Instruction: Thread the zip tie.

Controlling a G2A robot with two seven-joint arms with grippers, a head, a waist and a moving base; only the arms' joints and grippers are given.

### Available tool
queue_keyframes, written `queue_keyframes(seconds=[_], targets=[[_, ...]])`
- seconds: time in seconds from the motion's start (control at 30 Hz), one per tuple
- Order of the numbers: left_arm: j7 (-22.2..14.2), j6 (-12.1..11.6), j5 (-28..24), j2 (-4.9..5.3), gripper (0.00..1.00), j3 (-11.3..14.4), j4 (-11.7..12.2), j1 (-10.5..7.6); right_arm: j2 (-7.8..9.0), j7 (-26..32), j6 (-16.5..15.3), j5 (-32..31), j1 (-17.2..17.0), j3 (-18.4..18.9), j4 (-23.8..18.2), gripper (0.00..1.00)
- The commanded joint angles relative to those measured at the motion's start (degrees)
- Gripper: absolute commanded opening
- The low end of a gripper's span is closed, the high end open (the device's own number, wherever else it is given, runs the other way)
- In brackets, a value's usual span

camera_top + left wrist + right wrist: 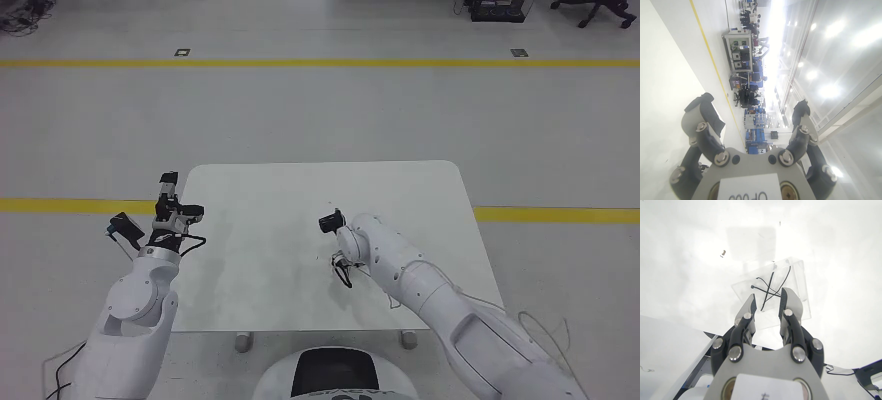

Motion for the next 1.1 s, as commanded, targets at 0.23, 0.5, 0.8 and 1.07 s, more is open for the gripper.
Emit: queue_keyframes(seconds=[0.23,0.5,0.8,1.07], targets=[[0.0,0.0,0.0,0.00,1.00,0.0,0.0,0.00,-1.20,-0.7,-0.1,-0.3,0.7,-1.0,2.4,0.17],[0.0,0.0,0.0,0.00,1.00,0.0,0.0,0.00,-2.17,-1.2,-0.1,-0.1,1.2,-1.5,4.6,0.15],[0.0,0.0,0.0,0.00,1.00,0.0,0.0,0.00,-3.22,-2.0,-0.1,0.4,1.7,-1.8,7.4,0.04],[0.0,0.0,0.0,0.00,1.00,0.0,0.0,0.00,-3.93,-2.3,-0.2,0.4,2.2,-1.9,9.2,0.07]])
